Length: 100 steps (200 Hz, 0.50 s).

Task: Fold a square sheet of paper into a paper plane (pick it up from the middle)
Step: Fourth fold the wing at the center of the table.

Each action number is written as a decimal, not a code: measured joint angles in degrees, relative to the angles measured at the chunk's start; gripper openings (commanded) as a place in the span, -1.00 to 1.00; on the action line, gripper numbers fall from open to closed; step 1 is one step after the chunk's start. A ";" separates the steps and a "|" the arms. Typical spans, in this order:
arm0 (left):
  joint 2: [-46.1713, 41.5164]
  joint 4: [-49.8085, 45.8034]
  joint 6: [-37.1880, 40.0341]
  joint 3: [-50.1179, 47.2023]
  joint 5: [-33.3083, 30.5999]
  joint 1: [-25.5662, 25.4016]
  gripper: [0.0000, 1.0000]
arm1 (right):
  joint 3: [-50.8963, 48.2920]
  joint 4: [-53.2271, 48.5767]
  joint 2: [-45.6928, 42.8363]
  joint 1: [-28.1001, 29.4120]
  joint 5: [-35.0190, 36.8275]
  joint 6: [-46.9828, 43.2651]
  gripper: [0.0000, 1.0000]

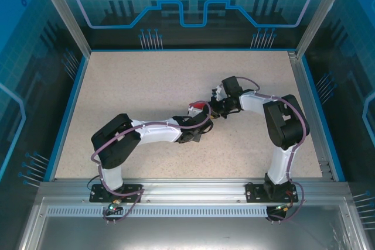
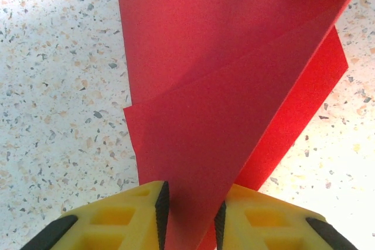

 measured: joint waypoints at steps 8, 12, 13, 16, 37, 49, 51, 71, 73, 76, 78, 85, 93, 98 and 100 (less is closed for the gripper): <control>0.00 0.02 0.07 0.00 0.02 0.00 -0.32 | 0.11 -0.02 0.00 0.00 0.00 0.00 -0.84; 0.00 0.02 0.02 0.00 0.02 0.00 -0.31 | 0.11 0.02 0.00 0.00 0.00 0.02 -0.86; 0.00 0.02 -0.04 0.00 0.02 0.00 -0.31 | 0.11 0.02 0.00 0.00 0.00 0.02 -0.86; 0.00 0.00 0.17 0.00 0.02 0.00 -0.31 | 0.11 0.02 0.00 0.00 0.00 0.00 -0.86; 0.00 0.02 0.35 -0.02 0.00 0.00 -0.34 | 0.11 -0.04 0.00 0.00 0.00 0.22 -0.88; 0.00 0.04 0.39 -0.09 0.00 0.00 -0.37 | 0.11 -0.09 0.00 0.02 0.00 0.22 -0.88; 0.00 0.04 0.46 -0.09 0.00 0.00 -0.38 | 0.11 -0.09 0.00 0.00 0.00 0.24 -0.88; 0.00 0.04 0.87 -0.11 0.00 0.00 -0.45 | 0.11 -0.11 0.00 0.00 0.00 0.31 -0.88; 0.00 0.04 0.92 -0.11 0.00 0.00 -0.47 | 0.11 -0.11 0.00 0.02 0.00 0.33 -0.87; 0.00 0.04 0.87 -0.11 0.00 0.00 -0.48 | 0.11 -0.11 0.00 0.02 0.02 0.37 -0.87; 0.00 0.02 0.92 -0.11 0.00 0.00 -0.49 | 0.11 -0.11 0.00 0.02 0.02 0.39 -0.88; 0.00 0.02 0.96 -0.11 -0.02 0.00 -0.52 | 0.11 -0.11 0.00 0.02 0.02 0.42 -0.88; 0.00 0.04 1.01 -0.11 0.00 0.00 -0.54 | 0.11 -0.11 0.00 0.02 0.02 0.42 -0.87; 0.00 0.04 1.01 -0.11 0.00 0.00 -0.56 | 0.11 -0.11 0.00 0.02 0.02 0.42 -0.87; 0.00 0.04 1.01 -0.11 0.00 0.00 -0.56 | 0.11 -0.11 0.00 0.02 0.02 0.42 -0.87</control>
